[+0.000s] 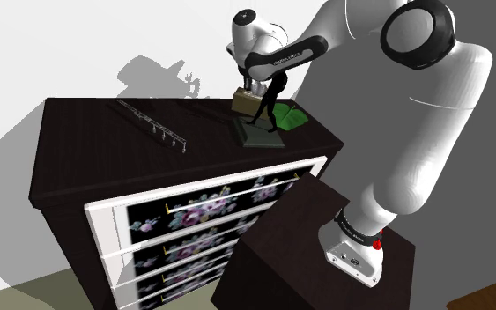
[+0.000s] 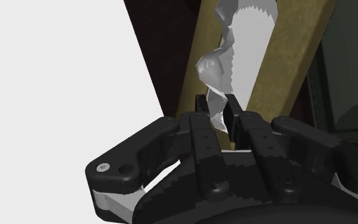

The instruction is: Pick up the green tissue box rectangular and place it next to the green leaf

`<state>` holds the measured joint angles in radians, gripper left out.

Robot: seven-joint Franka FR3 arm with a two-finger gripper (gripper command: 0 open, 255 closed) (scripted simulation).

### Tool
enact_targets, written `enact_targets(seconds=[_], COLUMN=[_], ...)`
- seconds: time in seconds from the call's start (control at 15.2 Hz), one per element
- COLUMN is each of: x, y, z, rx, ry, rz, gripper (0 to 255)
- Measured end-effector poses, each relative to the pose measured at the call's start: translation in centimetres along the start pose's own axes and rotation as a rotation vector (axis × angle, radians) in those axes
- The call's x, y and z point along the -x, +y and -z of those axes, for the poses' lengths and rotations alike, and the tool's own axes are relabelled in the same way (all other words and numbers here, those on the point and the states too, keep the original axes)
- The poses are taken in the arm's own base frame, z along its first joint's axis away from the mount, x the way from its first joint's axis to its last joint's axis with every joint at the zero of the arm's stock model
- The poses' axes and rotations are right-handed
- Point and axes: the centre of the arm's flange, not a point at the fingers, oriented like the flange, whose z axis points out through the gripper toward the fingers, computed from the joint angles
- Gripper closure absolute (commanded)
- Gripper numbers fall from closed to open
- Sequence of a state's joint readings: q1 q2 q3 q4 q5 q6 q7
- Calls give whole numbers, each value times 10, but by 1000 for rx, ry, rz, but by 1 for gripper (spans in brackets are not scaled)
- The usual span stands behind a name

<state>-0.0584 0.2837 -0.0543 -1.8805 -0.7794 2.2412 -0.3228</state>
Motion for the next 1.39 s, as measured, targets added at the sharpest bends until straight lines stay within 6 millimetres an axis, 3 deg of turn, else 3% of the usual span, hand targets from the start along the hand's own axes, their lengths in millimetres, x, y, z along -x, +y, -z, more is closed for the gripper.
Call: enact_targets(seconds=[0.33, 0.4, 0.79, 1.12, 1.39], x=[1, 2, 0, -3, -2], y=[-1, -2, -11, -9, -10], z=[0, 1, -8, 33, 40], rx=[2, 2, -16, -17, -18], ry=[2, 2, -11, -12, -13], rz=[-1, -1, 11, 12, 12], gripper=[255, 0, 0, 0, 0])
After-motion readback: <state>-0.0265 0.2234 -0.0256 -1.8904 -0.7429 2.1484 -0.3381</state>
